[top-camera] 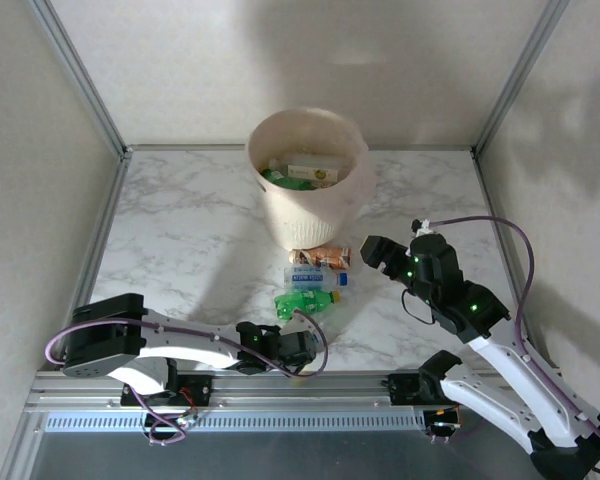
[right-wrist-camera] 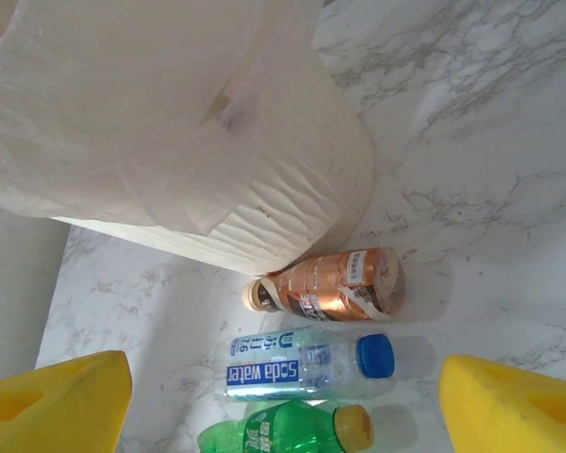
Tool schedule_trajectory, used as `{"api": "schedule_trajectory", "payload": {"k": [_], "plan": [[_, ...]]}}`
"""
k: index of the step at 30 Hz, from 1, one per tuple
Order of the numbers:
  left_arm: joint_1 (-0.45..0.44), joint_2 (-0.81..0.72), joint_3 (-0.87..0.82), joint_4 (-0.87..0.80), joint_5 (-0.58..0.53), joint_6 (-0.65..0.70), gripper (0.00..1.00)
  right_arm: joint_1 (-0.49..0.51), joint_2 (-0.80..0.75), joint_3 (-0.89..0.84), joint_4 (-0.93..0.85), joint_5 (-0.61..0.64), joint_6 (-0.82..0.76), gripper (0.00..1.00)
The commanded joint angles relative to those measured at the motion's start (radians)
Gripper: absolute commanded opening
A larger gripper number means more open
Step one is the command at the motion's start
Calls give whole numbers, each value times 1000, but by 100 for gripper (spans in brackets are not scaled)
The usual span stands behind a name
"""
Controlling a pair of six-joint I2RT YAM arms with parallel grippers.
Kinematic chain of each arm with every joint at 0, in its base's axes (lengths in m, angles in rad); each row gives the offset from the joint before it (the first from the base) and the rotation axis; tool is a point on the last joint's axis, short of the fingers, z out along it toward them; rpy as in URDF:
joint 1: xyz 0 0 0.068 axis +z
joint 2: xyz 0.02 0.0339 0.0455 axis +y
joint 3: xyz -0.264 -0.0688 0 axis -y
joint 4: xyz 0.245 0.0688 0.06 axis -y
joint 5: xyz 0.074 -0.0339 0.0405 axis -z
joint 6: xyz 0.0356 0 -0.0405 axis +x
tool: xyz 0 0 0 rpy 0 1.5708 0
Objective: Put the plastic bottles in the bin
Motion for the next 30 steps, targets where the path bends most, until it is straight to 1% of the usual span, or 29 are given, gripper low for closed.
{"api": "schedule_trajectory", "payload": {"k": [1, 8, 14, 18, 21, 24, 30], "plan": [[-7, -48, 48, -33, -8, 22, 57, -4, -17, 0, -19, 19, 15, 85], [-11, -161, 113, -72, 4, 30, 54, -4, -23, 14, -29, 25, 16, 84], [-7, -272, 214, -105, -32, 35, 56, -4, -47, 27, -55, 56, 15, 84], [18, -343, 291, -148, -52, 39, 58, -4, -66, 39, -91, 89, 11, 85], [46, -383, 357, -168, -79, 46, 58, -4, -66, 30, -103, 95, 21, 85], [89, -388, 428, -174, -106, 56, 59, -4, -66, 5, -92, 96, 36, 85], [232, -296, 648, -175, -125, 98, 60, -4, -60, -48, -48, 72, 58, 85]]}}
